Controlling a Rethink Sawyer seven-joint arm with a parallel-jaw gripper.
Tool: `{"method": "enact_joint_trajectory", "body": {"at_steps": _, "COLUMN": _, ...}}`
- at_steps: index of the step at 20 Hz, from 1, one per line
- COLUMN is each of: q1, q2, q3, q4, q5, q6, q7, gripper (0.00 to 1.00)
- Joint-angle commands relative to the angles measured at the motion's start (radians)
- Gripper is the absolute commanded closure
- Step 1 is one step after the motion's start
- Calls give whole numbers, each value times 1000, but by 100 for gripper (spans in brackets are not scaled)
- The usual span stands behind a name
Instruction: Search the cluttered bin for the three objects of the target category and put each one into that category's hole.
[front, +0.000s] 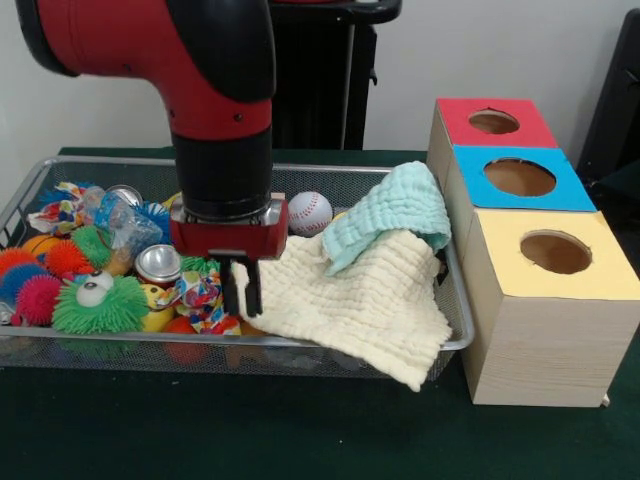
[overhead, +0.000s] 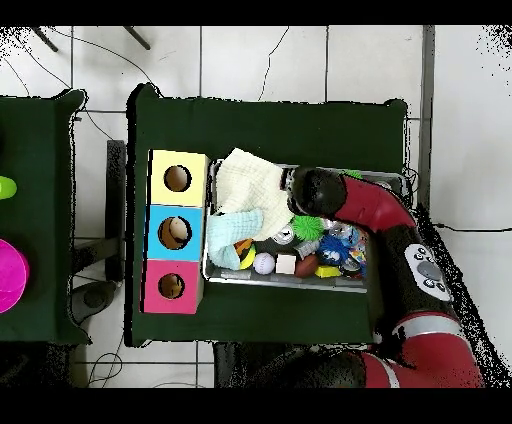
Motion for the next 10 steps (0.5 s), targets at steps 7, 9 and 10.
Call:
{"method": "enact_joint_trajectory", "body": {"at_steps": 7, "q1": 19, "q2": 93, "q3": 32, "q4": -146, "q5": -5, "q6": 8, "q7": 74, "gripper": 0}}
{"method": "enact_joint_trajectory", "body": {"at_steps": 9, "q1": 15, "q2": 96, "q3": 36, "q4": -132, "q5": -9, "q6": 4, "q7": 69, "gripper": 0}}
{"method": "enact_joint_trajectory", "body": {"at_steps": 10, "q1": 12, "q2": 98, "q3": 38, "q4": -122, "q5": -13, "q6": -4, "q7": 68, "gripper": 0}}
